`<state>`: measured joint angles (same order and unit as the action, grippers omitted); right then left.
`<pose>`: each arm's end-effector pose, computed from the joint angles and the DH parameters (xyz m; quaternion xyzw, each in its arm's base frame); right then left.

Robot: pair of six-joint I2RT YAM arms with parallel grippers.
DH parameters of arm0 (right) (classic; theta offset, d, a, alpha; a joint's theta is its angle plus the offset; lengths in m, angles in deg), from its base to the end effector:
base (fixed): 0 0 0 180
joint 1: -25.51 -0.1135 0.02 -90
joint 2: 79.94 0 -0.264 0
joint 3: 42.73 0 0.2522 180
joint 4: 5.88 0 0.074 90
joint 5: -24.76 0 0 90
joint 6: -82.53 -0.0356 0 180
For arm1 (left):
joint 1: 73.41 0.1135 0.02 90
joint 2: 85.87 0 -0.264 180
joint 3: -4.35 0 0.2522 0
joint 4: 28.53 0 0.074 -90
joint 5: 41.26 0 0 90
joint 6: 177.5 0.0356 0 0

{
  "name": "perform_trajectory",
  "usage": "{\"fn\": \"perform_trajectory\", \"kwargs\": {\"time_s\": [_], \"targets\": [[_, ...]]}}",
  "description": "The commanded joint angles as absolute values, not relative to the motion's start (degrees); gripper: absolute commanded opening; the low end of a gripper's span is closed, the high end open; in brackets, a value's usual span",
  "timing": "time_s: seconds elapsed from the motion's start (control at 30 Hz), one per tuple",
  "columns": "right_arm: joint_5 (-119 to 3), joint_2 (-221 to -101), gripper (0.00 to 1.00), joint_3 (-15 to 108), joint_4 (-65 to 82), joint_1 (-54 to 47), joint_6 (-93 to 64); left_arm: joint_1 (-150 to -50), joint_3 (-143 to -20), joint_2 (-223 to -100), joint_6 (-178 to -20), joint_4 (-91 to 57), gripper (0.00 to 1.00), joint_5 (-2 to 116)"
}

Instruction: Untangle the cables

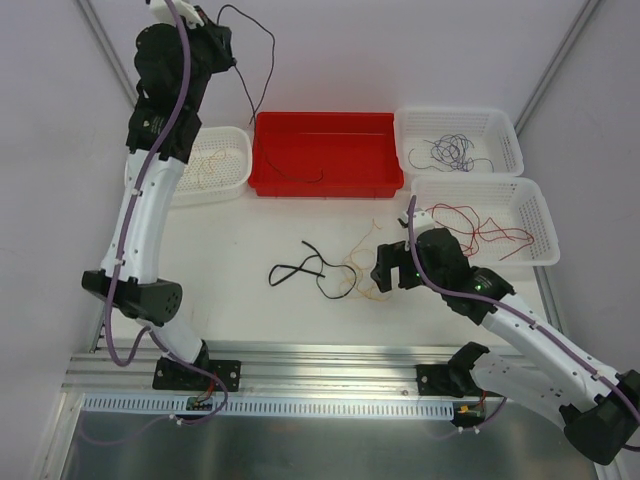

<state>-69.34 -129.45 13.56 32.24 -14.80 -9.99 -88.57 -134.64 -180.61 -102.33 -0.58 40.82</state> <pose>0.1485 0.1226 0.2871 -0.2656 0.8300 0.1497 0.4671 0.3172 -0.0809 0.5832 -0.0535 0.5984 -0.1665 0.7818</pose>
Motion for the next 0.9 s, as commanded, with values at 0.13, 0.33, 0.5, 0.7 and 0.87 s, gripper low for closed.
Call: {"fn": "perform_trajectory", "kwargs": {"time_s": [0.13,0.33,0.5,0.7,0.87], "targets": [[-70.2,-128.2,0.98,12.6,32.8,-14.6,-9.4,-88.4,-135.5,-191.0,-104.1,-14.5,0.00,41.7],[-70.6,-128.7,0.98,11.9,32.4,-14.6,-9.0,-88.4,-130.0,-198.0,-105.1,-18.6,0.00,46.6],[-70.5,-129.4,0.98,11.6,32.1,-14.5,-8.4,-88.4,-125.8,-203.1,-104.2,-20.8,0.00,52.8],[-70.2,-130.6,0.98,11.8,31.8,-14.5,-8.3,-88.7,-123.2,-209.6,-102.9,-20.5,0.00,66.7],[-69.7,-131.8,0.98,12.3,32.1,-14.6,-8.3,-89.4,-123.0,-215.8,-103.9,-18.6,0.01,67.2]]}}
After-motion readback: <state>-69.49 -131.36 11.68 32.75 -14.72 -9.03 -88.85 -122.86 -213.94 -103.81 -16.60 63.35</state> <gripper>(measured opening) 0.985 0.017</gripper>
